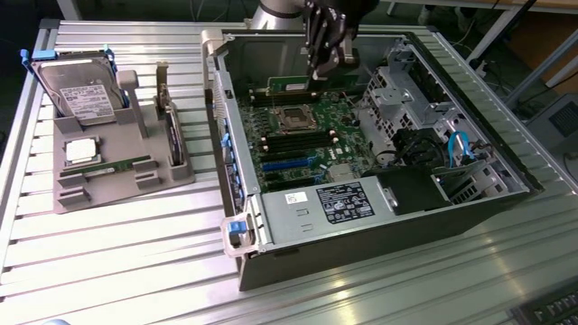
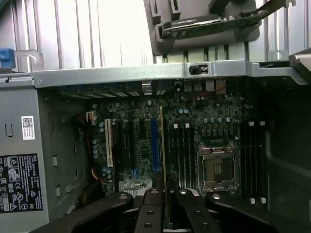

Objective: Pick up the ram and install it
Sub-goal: 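Pick up the ram and move it above insertion slot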

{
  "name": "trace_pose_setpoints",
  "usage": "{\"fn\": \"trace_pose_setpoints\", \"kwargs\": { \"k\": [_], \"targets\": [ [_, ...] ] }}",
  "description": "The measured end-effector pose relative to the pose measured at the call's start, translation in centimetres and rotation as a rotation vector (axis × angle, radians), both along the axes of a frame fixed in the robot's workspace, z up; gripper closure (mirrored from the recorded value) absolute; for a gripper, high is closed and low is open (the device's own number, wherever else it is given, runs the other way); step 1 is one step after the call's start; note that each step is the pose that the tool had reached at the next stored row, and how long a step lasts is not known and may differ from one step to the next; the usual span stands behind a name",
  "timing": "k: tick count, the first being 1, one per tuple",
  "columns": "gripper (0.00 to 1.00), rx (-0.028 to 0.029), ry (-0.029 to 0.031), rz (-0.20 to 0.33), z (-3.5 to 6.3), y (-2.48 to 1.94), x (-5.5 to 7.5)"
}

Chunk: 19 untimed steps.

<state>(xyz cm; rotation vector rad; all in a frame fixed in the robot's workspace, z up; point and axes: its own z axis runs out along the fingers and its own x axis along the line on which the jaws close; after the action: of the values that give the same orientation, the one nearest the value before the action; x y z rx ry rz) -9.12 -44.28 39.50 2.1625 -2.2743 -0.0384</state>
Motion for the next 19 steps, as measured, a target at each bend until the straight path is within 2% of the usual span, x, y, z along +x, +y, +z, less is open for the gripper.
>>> {"fn": "trace_pose_setpoints", "kwargs": {
  "k": [6,9,10,17,19],
  "targets": [
    [0.86,0.0001,-0.0001,0.013,0.00,0.00,2.2],
    [0.86,-0.0001,0.0001,0.015,0.00,0.01,2.4],
    [0.86,-0.0001,0.0001,0.014,0.00,0.16,2.4],
    [0.86,0.0000,0.0001,0.014,-0.03,2.19,2.5],
    [0.86,0.0000,0.0001,0.014,-0.05,2.98,2.7]
  ]
}}
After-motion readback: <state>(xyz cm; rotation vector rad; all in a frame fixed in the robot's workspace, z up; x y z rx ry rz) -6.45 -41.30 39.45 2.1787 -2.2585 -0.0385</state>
